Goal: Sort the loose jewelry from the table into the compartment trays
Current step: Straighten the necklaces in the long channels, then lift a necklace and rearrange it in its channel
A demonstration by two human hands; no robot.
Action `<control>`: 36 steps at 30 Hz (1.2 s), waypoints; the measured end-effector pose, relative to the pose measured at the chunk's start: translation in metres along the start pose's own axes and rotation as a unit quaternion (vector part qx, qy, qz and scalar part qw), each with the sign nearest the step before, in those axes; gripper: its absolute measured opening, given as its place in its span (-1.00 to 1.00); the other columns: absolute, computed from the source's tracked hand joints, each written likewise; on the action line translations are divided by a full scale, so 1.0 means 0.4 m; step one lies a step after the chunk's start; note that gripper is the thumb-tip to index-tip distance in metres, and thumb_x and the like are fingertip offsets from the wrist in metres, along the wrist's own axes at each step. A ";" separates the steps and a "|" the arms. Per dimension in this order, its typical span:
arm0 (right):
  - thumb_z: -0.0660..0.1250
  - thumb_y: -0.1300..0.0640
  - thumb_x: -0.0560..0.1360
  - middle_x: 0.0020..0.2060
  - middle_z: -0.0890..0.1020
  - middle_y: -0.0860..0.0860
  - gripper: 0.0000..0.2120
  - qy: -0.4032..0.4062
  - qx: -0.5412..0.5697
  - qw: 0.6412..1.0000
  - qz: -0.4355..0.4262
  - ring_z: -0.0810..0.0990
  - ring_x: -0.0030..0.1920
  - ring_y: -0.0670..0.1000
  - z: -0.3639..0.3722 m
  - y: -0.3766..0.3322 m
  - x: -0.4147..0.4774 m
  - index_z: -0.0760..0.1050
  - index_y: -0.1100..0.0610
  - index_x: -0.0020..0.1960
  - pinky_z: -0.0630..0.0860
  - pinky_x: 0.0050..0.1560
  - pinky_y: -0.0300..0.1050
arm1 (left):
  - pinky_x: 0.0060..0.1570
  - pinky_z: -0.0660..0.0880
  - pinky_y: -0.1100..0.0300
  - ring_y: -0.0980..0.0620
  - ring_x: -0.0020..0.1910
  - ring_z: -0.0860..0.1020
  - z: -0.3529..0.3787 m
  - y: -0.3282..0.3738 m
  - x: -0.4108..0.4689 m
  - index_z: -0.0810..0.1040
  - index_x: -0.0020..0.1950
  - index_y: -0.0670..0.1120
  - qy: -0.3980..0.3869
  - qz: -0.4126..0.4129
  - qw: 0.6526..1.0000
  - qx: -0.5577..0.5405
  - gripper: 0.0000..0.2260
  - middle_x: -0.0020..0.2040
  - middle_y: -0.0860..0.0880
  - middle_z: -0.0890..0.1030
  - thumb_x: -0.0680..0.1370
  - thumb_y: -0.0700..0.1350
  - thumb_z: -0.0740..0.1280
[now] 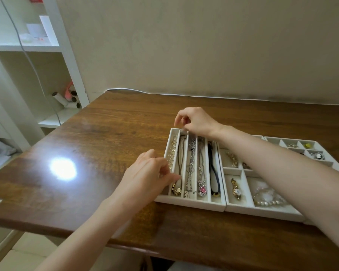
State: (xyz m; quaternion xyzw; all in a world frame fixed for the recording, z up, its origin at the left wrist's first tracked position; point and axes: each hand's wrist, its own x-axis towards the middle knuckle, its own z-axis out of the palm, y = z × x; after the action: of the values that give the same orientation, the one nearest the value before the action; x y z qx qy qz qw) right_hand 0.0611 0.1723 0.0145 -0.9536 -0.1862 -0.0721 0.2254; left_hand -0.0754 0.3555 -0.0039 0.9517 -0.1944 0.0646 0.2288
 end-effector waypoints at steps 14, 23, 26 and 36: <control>0.22 0.31 0.48 -0.37 0.42 0.00 -0.76 -0.033 -0.260 0.959 0.107 0.46 -0.21 0.07 0.022 -0.104 -0.007 0.32 0.12 -0.34 0.34 -0.23 -0.11 | -0.10 0.31 0.31 0.16 0.02 0.29 0.012 -0.003 0.019 0.47 0.27 0.13 -0.002 0.027 0.999 0.020 -0.66 -0.02 0.10 0.36 0.50 0.09 0.31; 0.38 0.18 0.44 -0.27 0.53 -0.01 -0.84 -0.061 -0.192 0.969 0.144 0.54 -0.19 0.03 0.009 -0.093 0.005 0.43 0.13 -0.26 0.41 -0.23 -0.12 | -0.08 0.37 0.27 0.13 0.02 0.35 0.009 -0.006 0.020 0.47 0.26 0.11 -0.009 0.026 1.000 0.004 -0.67 0.00 0.08 0.40 0.50 0.07 0.33; 0.46 0.13 0.38 -0.17 0.65 0.02 -0.86 -0.071 -0.073 0.981 0.168 0.63 -0.11 0.02 -0.031 -0.082 0.008 0.61 0.16 -0.10 0.56 -0.07 -0.09 | -0.13 0.32 0.30 0.15 -0.06 0.36 0.011 -0.011 0.023 0.48 0.22 0.10 -0.006 0.031 0.999 -0.011 -0.69 -0.04 0.10 0.40 0.48 0.05 0.36; 0.32 0.30 0.51 -0.19 0.67 0.15 -0.98 -0.137 0.306 0.934 0.122 0.64 -0.21 0.02 -0.153 -0.088 -0.042 0.52 0.22 -0.09 0.56 -0.15 -0.19 | -0.06 0.46 0.32 0.18 -0.03 0.50 0.008 0.005 0.117 0.40 0.21 -0.05 0.118 -0.043 0.946 -0.298 -0.64 0.02 0.07 0.53 0.47 -0.06 0.42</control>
State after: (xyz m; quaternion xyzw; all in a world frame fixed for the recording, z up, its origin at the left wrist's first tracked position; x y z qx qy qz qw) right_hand 0.0288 0.1683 0.0794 -0.8546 -0.1102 0.1478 0.4855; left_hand -0.0332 0.3364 0.0042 0.8330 -0.1350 0.1057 0.5261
